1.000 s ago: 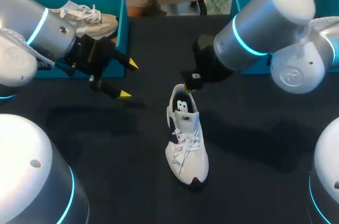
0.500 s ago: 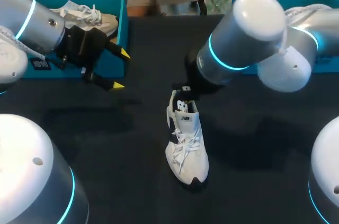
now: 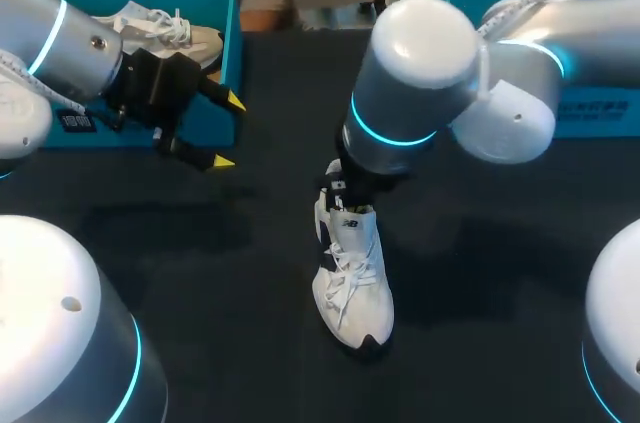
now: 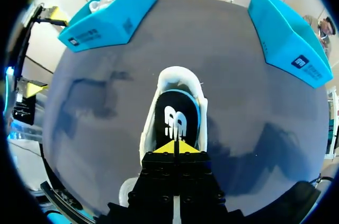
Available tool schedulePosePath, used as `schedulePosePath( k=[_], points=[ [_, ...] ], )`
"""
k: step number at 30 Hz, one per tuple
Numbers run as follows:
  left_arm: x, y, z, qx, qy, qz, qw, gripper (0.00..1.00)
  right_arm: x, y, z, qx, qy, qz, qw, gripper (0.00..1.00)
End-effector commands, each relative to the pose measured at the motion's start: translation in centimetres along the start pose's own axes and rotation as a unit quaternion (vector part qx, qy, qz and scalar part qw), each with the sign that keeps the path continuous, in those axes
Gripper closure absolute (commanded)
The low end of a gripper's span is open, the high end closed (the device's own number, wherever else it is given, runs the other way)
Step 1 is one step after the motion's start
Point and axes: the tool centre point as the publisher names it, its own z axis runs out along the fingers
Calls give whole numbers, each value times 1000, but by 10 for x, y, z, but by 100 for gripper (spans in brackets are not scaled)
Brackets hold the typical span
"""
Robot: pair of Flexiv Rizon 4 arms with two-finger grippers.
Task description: Take the shoe out of the shoebox, open the shoe tongue, remove and reinsert the insole, then place the shoe into the shoebox
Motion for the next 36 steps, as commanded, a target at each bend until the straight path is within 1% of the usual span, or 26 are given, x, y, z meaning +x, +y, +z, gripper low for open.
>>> schedulePosePath(
  k=[1, 9, 19, 24, 29, 33, 36],
  points=[
    [1, -1, 0, -1, -1, 0, 1000, 0, 3, -1, 10, 0, -18, 0, 1000, 100],
    [1, -1, 0, -1, -1, 0, 1000, 0, -4, 2, 23, 9, -25, -5, 1000, 100],
    [1, -1, 0, -1, -1, 0, 1000, 0, -6, 6, 49, 18, -7, -14, 1000, 100],
    [1, -1, 0, -1, -1, 0, 1000, 0, -10, 4, 59, 26, -2, -14, 1000, 100],
    [1, -1, 0, -1, -1, 0, 1000, 0, -9, 2, 60, 31, -1, -16, 999, 100],
    [1, -1, 0, -1, -1, 0, 1000, 0, -10, 8, 44, 11, -11, -20, 1000, 100],
    [1, -1, 0, -1, -1, 0, 1000, 0, -13, 15, 40, -1, -14, -25, 1000, 100]
  ],
)
